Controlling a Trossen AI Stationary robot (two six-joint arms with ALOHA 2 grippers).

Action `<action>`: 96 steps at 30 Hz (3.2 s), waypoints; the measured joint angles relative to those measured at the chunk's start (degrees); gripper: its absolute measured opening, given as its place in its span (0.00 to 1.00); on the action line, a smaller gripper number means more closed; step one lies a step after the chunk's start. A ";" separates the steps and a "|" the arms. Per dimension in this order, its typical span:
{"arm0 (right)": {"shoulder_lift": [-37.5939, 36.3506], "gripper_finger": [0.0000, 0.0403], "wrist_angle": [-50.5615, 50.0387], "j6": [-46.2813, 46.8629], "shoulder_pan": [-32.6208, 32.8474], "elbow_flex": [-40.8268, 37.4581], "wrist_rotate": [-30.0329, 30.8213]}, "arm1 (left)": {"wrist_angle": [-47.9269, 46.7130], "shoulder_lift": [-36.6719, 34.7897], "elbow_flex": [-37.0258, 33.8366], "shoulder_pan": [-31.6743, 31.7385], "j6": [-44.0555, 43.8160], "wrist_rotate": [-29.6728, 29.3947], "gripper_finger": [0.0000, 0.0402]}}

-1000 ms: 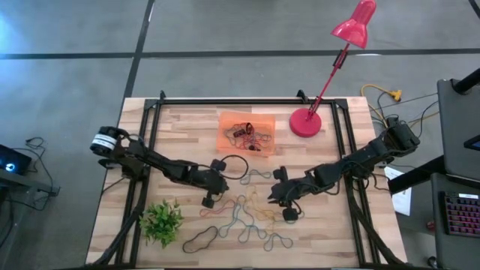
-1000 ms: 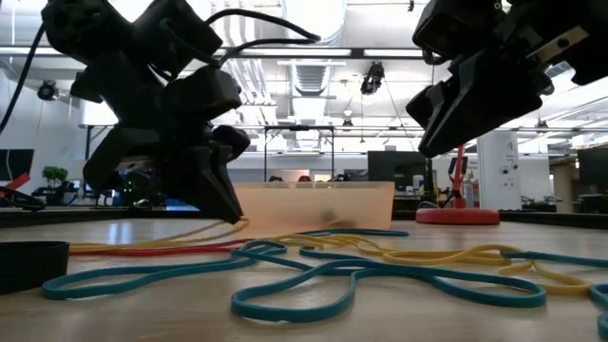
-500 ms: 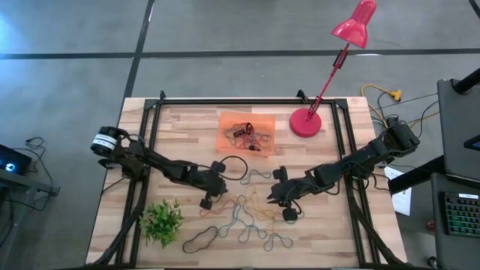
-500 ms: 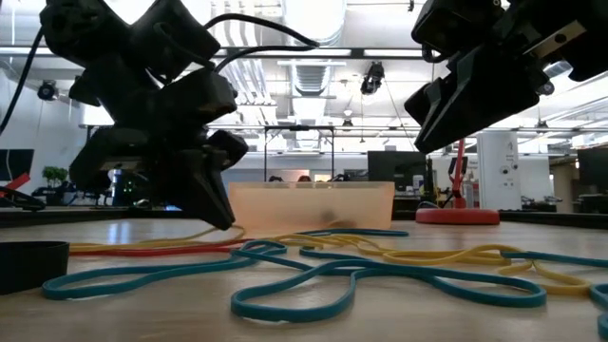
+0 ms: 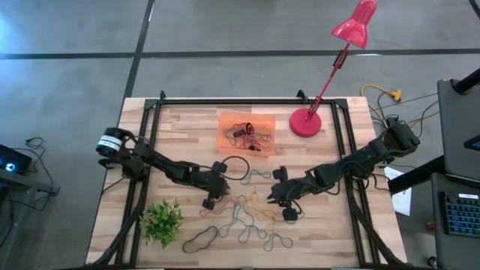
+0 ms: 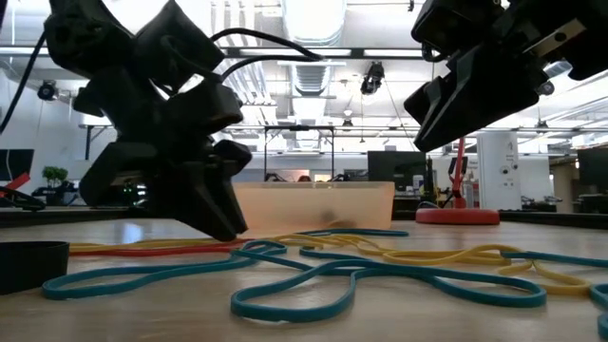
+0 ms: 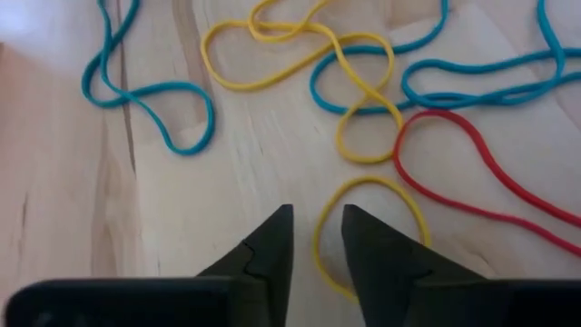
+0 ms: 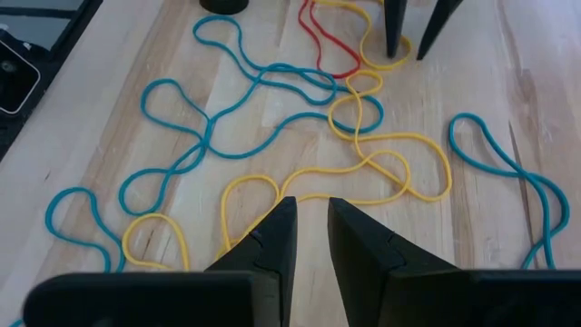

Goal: Pick and place rubber bands into bin
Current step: Put the yellow rubber band into the orange bin

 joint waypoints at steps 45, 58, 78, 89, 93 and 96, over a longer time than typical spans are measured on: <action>0.00 0.14 0.32 -0.21 -0.02 -0.43 0.04 | 15.27 9.10 4.30 0.39 0.00 10.40 0.29; 0.02 0.14 0.04 -0.21 -0.02 -0.62 0.46 | 14.83 9.76 4.96 1.70 -1.62 10.93 0.18; 0.02 0.14 0.02 -0.21 -0.04 -0.73 1.44 | 15.09 7.77 5.35 1.96 -1.44 10.16 0.00; 0.04 0.14 -0.15 -0.19 -0.02 -1.01 1.44 | 14.94 2.40 4.88 1.93 0.36 9.72 0.00; 0.04 0.14 -0.16 -0.19 -0.02 -1.04 1.44 | 15.01 0.12 4.90 1.93 1.73 8.71 0.00; 0.04 0.14 -0.15 -0.19 -0.02 -1.04 1.44 | 14.80 -1.29 4.92 2.09 1.72 8.72 0.00</action>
